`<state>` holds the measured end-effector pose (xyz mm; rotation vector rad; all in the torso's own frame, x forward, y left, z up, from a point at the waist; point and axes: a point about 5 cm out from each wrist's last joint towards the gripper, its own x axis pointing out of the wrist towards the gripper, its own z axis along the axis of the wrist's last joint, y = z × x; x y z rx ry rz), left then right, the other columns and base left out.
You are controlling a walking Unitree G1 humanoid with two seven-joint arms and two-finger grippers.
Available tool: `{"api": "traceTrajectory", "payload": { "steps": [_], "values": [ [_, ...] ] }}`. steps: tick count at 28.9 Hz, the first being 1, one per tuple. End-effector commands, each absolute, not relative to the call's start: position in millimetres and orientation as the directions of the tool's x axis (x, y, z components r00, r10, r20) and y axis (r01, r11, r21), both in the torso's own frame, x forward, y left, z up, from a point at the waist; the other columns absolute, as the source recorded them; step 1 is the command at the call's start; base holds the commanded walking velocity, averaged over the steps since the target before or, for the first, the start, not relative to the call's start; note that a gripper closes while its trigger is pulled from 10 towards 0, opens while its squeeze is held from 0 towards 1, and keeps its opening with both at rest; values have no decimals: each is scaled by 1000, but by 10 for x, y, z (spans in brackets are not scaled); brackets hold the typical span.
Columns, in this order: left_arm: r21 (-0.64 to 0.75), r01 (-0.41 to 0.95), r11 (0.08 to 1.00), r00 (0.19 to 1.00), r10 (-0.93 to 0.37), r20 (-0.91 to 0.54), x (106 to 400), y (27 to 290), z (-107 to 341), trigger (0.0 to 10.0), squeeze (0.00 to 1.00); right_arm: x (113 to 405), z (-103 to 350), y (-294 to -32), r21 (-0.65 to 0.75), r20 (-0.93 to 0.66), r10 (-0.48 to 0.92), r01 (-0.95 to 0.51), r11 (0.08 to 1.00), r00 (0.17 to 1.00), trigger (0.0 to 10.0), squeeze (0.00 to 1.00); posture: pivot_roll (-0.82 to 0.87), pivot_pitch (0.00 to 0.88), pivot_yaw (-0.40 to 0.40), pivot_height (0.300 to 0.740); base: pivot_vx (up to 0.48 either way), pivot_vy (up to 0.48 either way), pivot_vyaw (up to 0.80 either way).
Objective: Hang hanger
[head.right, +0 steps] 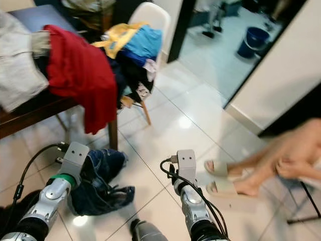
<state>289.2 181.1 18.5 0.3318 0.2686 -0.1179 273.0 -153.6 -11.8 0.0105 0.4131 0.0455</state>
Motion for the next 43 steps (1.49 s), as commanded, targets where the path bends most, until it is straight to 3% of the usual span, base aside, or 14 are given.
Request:
{"api": "traceTrajectory", "payload": {
  "steps": [1, 35, 43],
  "values": [
    [303, 159, 939, 965, -83, -250, 2907, 1783, 220, 10000, 0, 2711, -136, -1571, 18, -404, 36, -31, 999, 914, 10000, 0, 8, 18, -24, 733, 0, 0, -750],
    [305, 183, 935, 961, -105, -254, 2935, 1775, 236, 10000, 0, 2763, -109, -1498, 37, -387, 38, -26, 999, 921, 10000, 0, 23, 21, -1, 733, 0, 0, -749],
    [327, 123, 937, 975, -53, -214, 2978, 1939, 336, 10000, 0, 2782, -101, -1487, 38, -388, 47, -35, 999, 921, 10000, 0, 68, 41, -13, 733, 0, 0, -749]
  ]
}}
